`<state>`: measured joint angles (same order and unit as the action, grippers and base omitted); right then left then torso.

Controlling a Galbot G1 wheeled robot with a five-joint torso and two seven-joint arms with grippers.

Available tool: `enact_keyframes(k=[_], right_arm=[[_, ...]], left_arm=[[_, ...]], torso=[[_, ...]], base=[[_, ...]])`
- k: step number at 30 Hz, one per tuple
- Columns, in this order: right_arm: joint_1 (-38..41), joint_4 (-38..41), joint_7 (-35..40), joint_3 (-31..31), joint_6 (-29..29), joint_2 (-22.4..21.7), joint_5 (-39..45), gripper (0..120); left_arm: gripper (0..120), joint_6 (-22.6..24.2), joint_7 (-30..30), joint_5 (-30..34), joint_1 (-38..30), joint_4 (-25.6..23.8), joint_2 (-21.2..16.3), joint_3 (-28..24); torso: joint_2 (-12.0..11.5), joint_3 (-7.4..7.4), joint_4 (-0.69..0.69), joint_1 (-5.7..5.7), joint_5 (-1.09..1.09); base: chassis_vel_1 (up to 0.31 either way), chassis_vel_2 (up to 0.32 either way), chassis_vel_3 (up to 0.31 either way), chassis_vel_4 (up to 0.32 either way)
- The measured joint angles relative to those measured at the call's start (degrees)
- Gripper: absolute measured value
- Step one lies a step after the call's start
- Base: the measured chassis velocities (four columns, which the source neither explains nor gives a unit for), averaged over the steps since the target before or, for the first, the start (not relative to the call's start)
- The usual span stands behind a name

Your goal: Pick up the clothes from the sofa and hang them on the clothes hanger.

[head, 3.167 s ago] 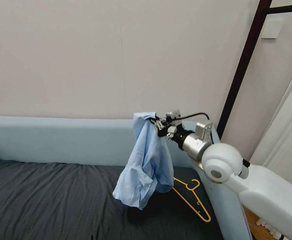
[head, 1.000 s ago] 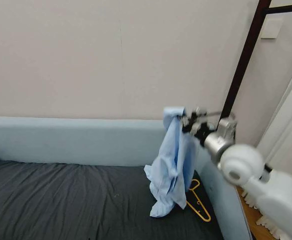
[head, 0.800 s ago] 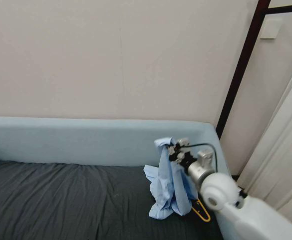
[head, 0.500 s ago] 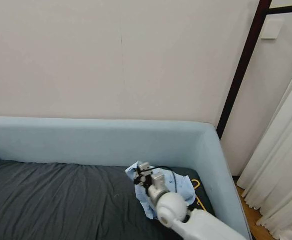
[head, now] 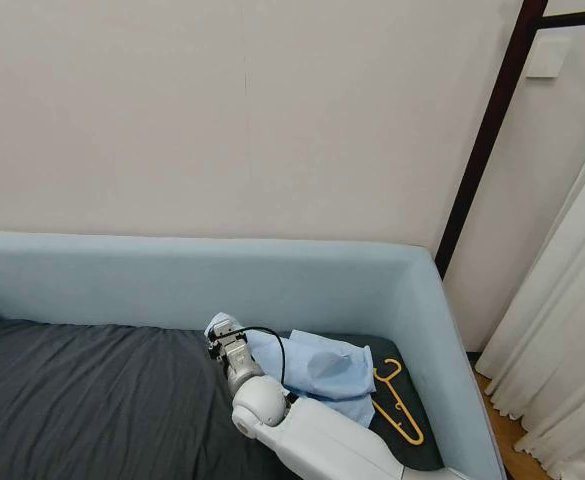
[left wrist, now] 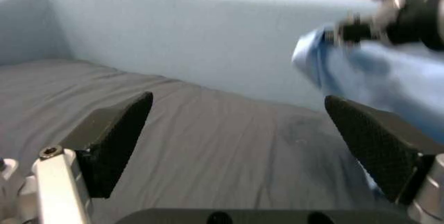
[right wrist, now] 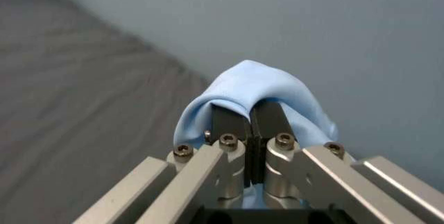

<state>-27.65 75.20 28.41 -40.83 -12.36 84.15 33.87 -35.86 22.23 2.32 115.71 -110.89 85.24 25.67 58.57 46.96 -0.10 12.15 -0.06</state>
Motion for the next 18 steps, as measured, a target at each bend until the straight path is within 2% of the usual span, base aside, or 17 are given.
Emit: enact_keyframes(k=[3,5,10,13,15,18], right_arm=[[-2.2,1.8,-1.8,-1.6,-1.6,-1.7,-0.7,4],[-3.9,2.7,-2.4,-2.3,-2.2,-2.2,-1.8,15],[-5.2,3.5,-1.8,-2.5,-2.8,-2.8,-2.9,30],[-5.5,7.6,-0.5,-4.6,-5.1,-6.6,-2.4,46],[-5.6,8.3,-0.3,-5.4,-5.2,-7.8,-3.0,49],[-6.4,9.0,0.2,-6.2,-5.9,-11.2,-4.5,63]], left_arm=[[98,0.0,0.0,-0.2,-0.1,0.3,0.2,-0.1],[98,-0.1,0.0,-0.5,-0.2,0.4,0.4,-0.3],[98,-0.1,0.0,-0.8,0.1,0.4,0.6,-0.4],[98,-0.2,0.3,-0.8,0.1,0.4,0.3,-0.4],[98,-0.2,0.4,-0.9,0.0,0.4,0.1,-0.4],[98,-0.1,0.4,-1.0,0.0,0.3,-0.1,-0.6]], torso=[[0.0,0.0,0.0,0.0,0.01],[0.0,-0.01,0.01,-0.01,0.02],[0.0,-0.01,0.03,0.0,0.03],[0.0,-0.01,0.02,0.0,0.02],[0.0,-0.01,0.02,0.0,0.03],[0.0,-0.01,0.02,0.0,0.04]], base=[[0.0,0.0,0.0,0.0],[0.0,0.0,0.0,0.0],[0.0,0.0,0.0,0.0],[0.0,0.0,0.0,0.0],[0.0,0.0,0.0,0.0],[0.0,0.0,0.0,0.0]])
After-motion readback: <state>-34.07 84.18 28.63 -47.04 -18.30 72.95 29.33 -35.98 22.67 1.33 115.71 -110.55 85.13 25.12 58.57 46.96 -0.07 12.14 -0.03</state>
